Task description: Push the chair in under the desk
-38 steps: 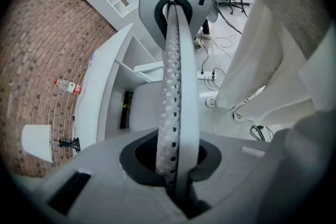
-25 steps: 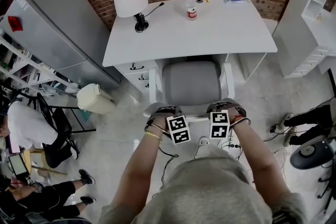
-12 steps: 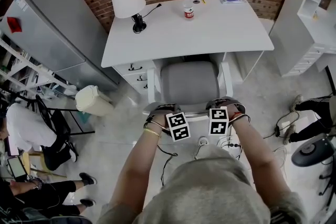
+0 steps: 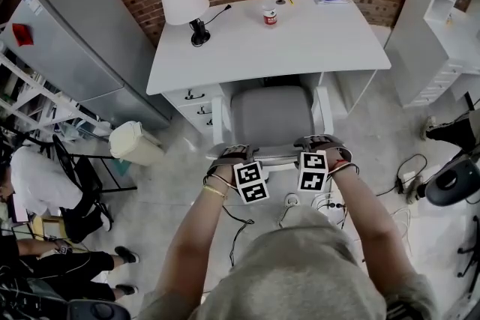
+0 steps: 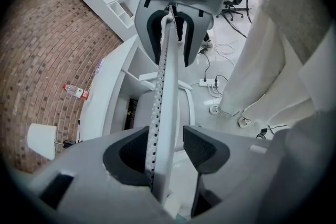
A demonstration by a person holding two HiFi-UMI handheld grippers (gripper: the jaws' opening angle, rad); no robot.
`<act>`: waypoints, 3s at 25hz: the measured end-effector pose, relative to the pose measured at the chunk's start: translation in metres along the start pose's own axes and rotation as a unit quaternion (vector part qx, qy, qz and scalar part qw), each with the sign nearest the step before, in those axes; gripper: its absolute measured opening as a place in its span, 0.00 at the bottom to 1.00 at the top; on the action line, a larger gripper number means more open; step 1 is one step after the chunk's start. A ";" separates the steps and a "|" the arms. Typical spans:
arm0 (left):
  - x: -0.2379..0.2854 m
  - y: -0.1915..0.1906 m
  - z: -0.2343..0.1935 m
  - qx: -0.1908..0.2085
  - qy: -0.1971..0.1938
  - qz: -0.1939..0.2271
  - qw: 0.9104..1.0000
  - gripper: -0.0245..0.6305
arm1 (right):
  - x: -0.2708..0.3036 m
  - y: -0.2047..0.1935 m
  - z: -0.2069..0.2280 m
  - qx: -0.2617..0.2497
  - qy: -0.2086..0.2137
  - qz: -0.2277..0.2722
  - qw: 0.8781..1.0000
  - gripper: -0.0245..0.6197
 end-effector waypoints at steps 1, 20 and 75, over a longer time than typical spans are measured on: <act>-0.002 0.000 -0.001 -0.002 0.003 0.002 1.000 0.32 | -0.001 0.001 0.000 0.001 -0.006 0.000 1.000 0.32; -0.058 -0.004 0.006 -0.008 0.067 0.033 0.997 0.32 | -0.045 0.028 -0.003 0.021 -0.094 0.017 0.995 0.32; -0.180 -0.013 0.083 -0.375 0.158 0.237 0.882 0.05 | -0.153 0.086 -0.081 0.328 -0.233 0.217 0.890 0.05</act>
Point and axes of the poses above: the fingertips, and each gripper's own axes: x forward along the fingers, z to its right, y out of its top, the point moved 5 cm from there along -x, backward along the fingers
